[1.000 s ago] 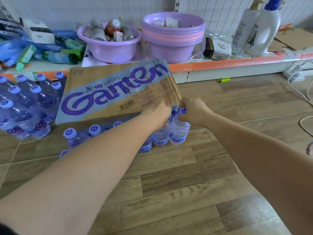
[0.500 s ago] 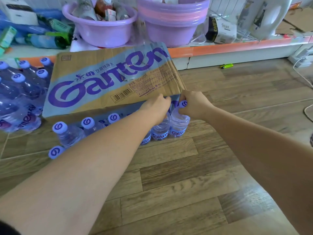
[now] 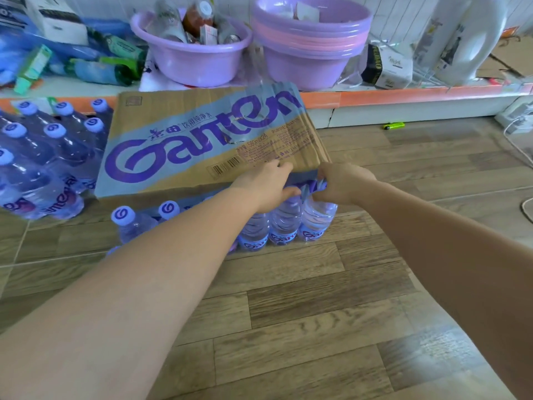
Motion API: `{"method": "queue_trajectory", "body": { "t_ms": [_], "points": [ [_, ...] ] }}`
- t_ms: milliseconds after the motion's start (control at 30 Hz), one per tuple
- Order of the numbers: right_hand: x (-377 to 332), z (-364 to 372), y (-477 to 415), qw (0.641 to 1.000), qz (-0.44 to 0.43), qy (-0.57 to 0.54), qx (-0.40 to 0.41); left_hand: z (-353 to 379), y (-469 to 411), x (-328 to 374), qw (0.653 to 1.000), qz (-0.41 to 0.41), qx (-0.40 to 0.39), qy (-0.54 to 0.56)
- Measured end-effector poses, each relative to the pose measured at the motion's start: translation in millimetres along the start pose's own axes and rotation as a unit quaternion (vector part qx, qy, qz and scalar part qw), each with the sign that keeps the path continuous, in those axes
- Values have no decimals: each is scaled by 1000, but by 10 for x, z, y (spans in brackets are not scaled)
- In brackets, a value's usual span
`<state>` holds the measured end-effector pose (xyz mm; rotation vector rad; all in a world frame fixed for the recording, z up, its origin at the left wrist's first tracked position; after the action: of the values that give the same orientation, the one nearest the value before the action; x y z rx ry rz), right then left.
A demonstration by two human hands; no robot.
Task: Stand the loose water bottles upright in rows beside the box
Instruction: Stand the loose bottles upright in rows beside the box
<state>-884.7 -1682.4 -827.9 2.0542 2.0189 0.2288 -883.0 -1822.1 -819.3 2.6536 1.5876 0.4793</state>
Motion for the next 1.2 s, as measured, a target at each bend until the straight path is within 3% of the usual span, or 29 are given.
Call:
{"method": "queue_trajectory", "body": {
  "t_ms": [133, 233, 500, 767, 1000, 1100, 1200],
  "points": [
    [-386, -360, -1, 991, 13, 39, 130, -422, 188, -286, 995, 6, 102, 16],
    [-909, -490, -76, 985, -42, 41, 164, -631, 320, -648, 992, -14, 128, -1],
    [-2666, -303, -321, 977, -186, -5, 104, -709, 906, -2219, 985, -145, 83, -51],
    [-4068, 138, -528, 961, -270, 6, 53, -567, 1619, -3795, 957, -273, 77, -59],
    [-4970, 374, -721, 953, -302, -18, 29, -632, 1939, -4767, 945, -301, 85, -92],
    [-5310, 350, -743, 945, -323, -45, 34, -576, 1987, -4976, 954, -286, 47, -69],
    [-5596, 415, -753, 935, -352, -41, 25, -606, 1959, -5015, 962, -254, 69, -67]
  ]
}}
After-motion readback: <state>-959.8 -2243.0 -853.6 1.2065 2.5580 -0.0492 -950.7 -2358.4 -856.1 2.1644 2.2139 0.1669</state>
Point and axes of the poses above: each hand's wrist, its own y-axis away from the middle knuckle, its own z-axis out of the palm, x = y × z, the point moved 7 cm from there along -y, towards the middle knuckle, and after that the axes turned 2 degrees about -z, right-handed, at the moved point
